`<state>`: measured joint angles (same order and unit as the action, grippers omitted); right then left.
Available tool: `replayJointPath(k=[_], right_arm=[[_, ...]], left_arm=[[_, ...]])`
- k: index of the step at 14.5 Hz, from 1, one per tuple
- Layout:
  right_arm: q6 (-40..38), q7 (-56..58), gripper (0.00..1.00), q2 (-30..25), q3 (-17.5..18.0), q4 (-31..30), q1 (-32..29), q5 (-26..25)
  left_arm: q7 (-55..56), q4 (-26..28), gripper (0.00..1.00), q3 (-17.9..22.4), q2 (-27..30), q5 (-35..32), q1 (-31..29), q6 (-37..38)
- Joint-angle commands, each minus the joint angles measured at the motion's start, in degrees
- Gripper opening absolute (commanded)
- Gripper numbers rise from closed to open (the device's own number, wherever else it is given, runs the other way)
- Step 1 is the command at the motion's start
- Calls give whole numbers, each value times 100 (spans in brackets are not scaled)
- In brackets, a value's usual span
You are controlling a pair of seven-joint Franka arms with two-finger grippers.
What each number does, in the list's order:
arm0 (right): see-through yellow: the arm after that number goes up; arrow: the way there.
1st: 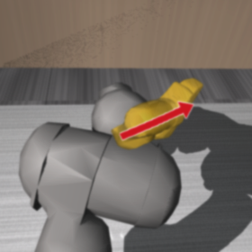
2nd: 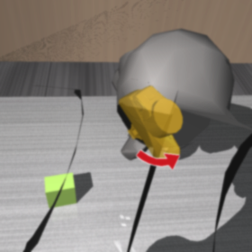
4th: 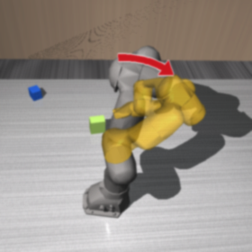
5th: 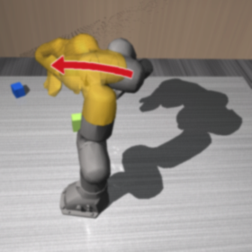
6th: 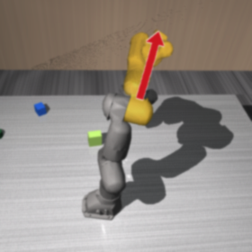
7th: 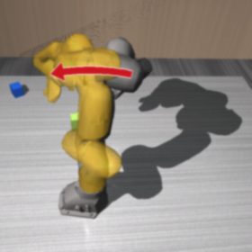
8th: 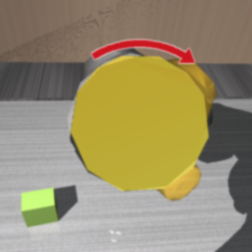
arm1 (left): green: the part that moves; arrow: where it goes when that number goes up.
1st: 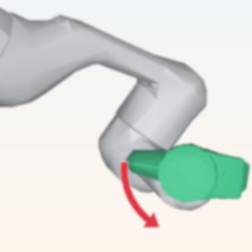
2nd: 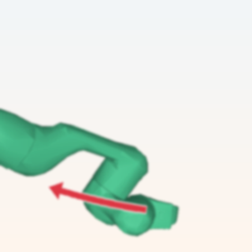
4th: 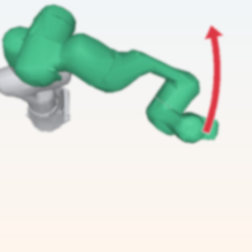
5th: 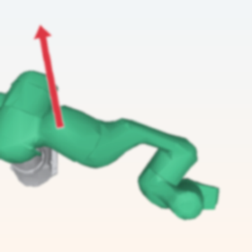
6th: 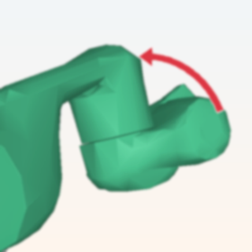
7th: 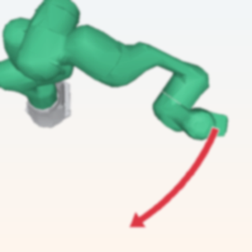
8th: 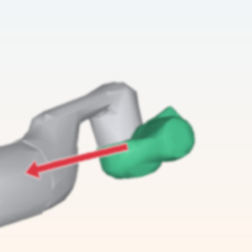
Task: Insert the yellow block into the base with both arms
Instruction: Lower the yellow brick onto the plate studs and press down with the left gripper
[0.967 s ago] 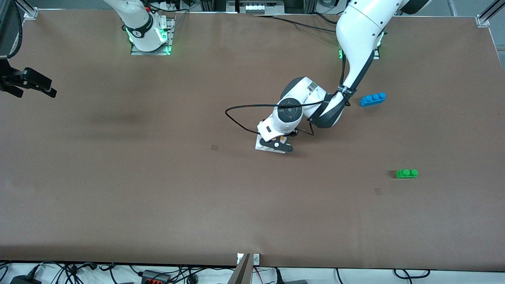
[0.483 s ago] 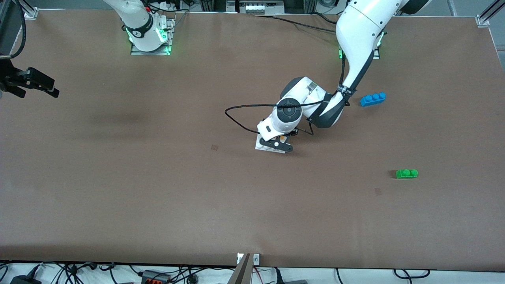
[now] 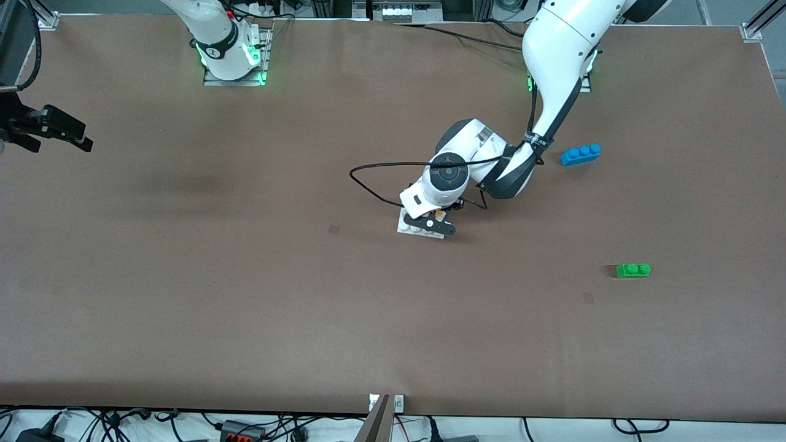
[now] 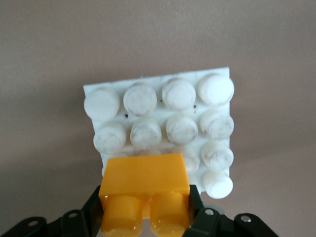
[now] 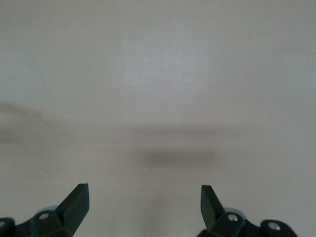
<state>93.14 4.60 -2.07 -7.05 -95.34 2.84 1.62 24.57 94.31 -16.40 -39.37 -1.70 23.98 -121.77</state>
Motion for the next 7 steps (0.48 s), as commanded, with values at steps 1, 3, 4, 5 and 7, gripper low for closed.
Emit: replayJointPath(k=[1,3,4,5,7], right_arm=[[-32,-65,100,-39,-25,15,41,75],[-32,-65,100,-48,-25,6,41,75],[-32,-65,100,-39,-25,6,41,75],[-32,-65,100,-39,-25,6,41,75],[-32,-65,100,-39,-25,6,41,75]], left_arm=[[-5,-324,38,-30,-273,29,-16,328],[-14,-378,38,-30,-299,56,-34,329],[-5,-386,37,-30,-316,160,-25,320],[-14,-447,37,-22,-325,248,-16,320],[-5,-615,36,-30,-413,258,1,338]])
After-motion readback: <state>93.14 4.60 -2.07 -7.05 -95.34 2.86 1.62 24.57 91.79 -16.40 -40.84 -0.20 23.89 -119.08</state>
